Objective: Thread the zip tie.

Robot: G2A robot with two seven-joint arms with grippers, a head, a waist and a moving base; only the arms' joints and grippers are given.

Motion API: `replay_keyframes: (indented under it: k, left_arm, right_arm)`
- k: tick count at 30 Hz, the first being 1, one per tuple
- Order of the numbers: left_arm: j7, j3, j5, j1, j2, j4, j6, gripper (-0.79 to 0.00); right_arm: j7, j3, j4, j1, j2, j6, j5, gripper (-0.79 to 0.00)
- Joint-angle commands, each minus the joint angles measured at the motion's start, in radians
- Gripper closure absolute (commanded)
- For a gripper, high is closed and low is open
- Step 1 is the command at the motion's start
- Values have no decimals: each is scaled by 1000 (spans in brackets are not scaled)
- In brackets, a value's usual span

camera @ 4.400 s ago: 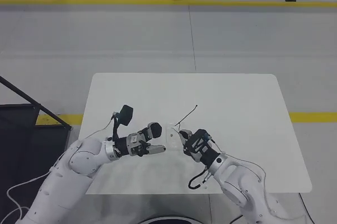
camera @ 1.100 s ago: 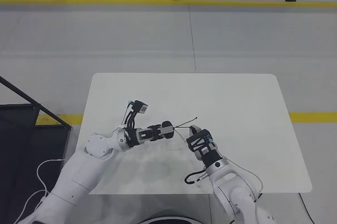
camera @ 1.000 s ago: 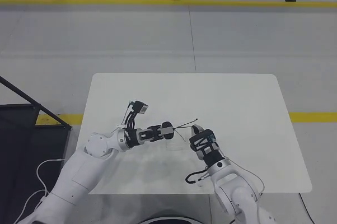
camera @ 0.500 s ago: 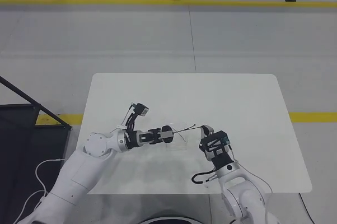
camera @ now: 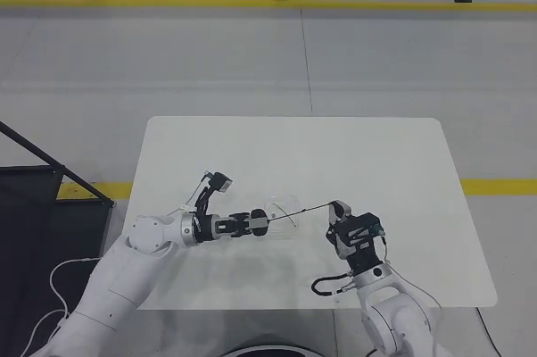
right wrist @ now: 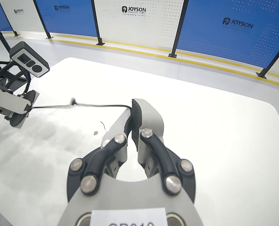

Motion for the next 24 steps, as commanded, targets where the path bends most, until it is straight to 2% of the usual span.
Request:
replay_keyframes:
  k: [1,11,17,24]
  left_arm:
    - [-3,-1,3,2,0,1,0,0]
    - [-4,-4,6,5,1,2,0,0]
    - [19,-14,-5,13,1,-13,-27,0]
    - [32,-23,-11,17,1,-30,-26,0]
  right_arm:
    - [-10,7,0,-5,0,-5,12,0]
    - [-42,35,2,-22,-1,-39,42,0]
    - [25,28,6,6,2,-107,7,0]
    - [82,3,2,29,2,-134,-73,0]
